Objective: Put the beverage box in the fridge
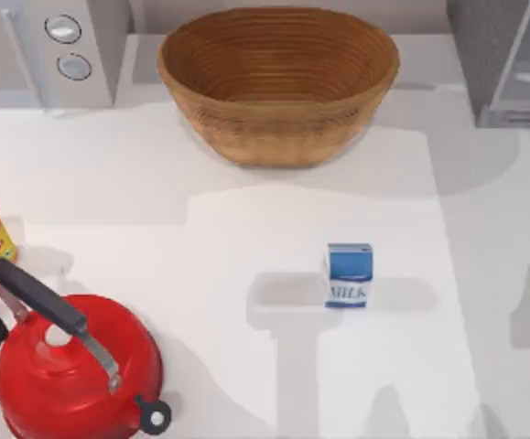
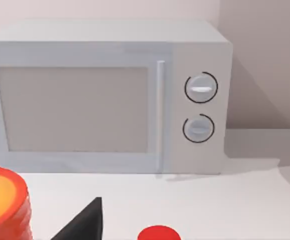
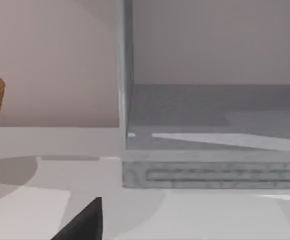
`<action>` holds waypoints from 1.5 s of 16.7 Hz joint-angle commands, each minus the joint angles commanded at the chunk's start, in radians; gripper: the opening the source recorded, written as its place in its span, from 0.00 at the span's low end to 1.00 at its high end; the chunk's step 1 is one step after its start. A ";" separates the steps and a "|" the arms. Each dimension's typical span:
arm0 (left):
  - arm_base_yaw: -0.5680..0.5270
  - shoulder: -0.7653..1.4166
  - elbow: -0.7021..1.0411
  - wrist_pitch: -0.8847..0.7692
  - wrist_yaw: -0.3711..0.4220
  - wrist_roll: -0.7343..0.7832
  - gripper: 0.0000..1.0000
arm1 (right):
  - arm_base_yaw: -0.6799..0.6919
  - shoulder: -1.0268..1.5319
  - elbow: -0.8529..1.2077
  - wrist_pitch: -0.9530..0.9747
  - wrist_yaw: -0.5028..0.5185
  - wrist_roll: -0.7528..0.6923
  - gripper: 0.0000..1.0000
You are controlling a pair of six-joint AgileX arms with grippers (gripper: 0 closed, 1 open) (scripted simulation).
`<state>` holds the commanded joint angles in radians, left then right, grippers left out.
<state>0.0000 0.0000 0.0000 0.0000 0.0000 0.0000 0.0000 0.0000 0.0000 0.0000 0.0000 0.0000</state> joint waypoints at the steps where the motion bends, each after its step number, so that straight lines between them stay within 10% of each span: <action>1: 0.000 0.000 0.000 0.000 0.000 0.000 1.00 | 0.000 0.000 0.000 0.000 0.000 0.000 1.00; 10: 0.000 0.000 0.000 0.000 0.000 0.000 1.00 | 0.274 0.367 0.130 0.235 0.215 -0.028 1.00; 25: 0.000 0.000 0.000 0.000 0.000 0.000 1.00 | 1.031 1.929 0.598 1.404 0.904 0.005 1.00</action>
<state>0.0000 0.0000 0.0000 0.0000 0.0000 0.0000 1.0308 1.9287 0.5977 1.4042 0.9043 0.0055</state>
